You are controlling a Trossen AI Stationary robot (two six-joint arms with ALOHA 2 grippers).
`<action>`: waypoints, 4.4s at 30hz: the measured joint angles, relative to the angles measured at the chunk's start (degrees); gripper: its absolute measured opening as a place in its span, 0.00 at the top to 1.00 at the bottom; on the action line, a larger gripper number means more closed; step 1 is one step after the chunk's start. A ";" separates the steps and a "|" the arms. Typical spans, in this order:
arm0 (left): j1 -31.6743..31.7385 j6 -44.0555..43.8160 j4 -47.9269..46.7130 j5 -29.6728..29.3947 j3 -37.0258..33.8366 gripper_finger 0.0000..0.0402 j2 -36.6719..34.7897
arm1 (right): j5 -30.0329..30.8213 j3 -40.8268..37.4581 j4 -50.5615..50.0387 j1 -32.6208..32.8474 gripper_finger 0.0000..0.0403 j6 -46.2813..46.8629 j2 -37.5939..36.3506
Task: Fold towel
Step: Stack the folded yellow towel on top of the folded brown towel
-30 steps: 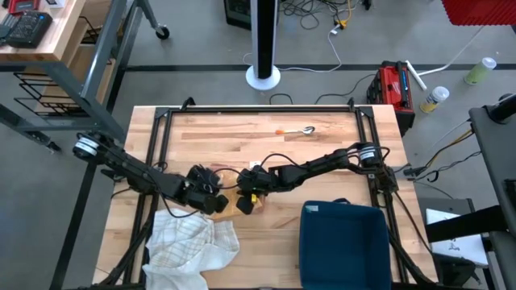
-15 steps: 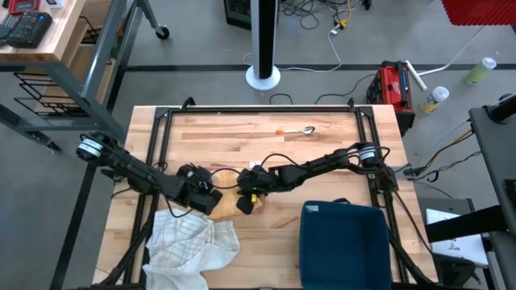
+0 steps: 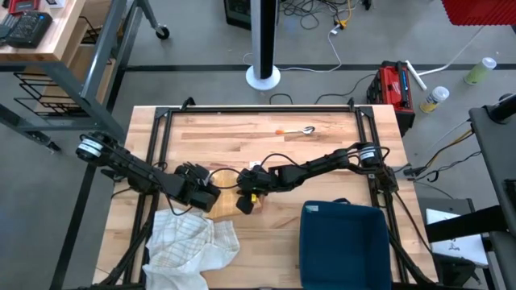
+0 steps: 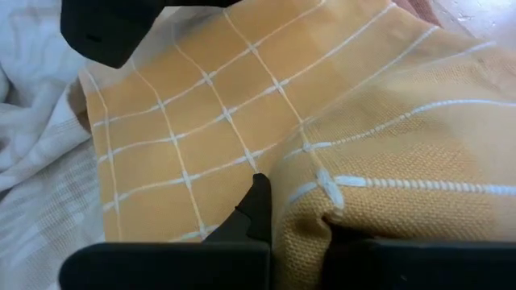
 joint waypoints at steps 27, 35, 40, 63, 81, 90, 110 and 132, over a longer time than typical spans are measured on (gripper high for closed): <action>-3.86 0.89 -1.02 3.53 2.75 0.64 -0.82 | -0.04 0.00 -0.31 0.00 1.00 -0.01 0.00; -7.23 -6.72 -8.26 4.32 2.73 0.59 -2.24 | -0.04 0.00 -0.44 0.00 1.00 -0.02 0.00; -7.27 -6.90 -8.21 4.23 2.73 0.57 -2.33 | -0.04 0.00 -0.44 0.00 1.00 0.00 0.00; -12.30 -15.47 -15.07 -3.07 2.21 0.50 -10.53 | -0.22 0.00 -0.44 0.00 1.00 -0.02 0.00; -14.75 -15.67 19.96 -5.24 -23.17 0.38 -24.70 | -1.29 0.00 -0.04 -0.02 1.00 0.00 0.00; -14.75 -11.54 24.71 -6.48 -25.92 0.40 -28.49 | -1.29 0.00 -0.02 -0.02 1.00 -0.01 0.00; -14.23 -6.55 30.11 -4.91 -26.25 0.48 -26.76 | -1.25 0.00 0.00 -0.02 1.00 0.00 0.01; -14.32 -0.45 31.89 -6.45 -27.10 0.75 -30.56 | -1.22 0.00 0.00 -0.02 1.00 0.00 0.02</action>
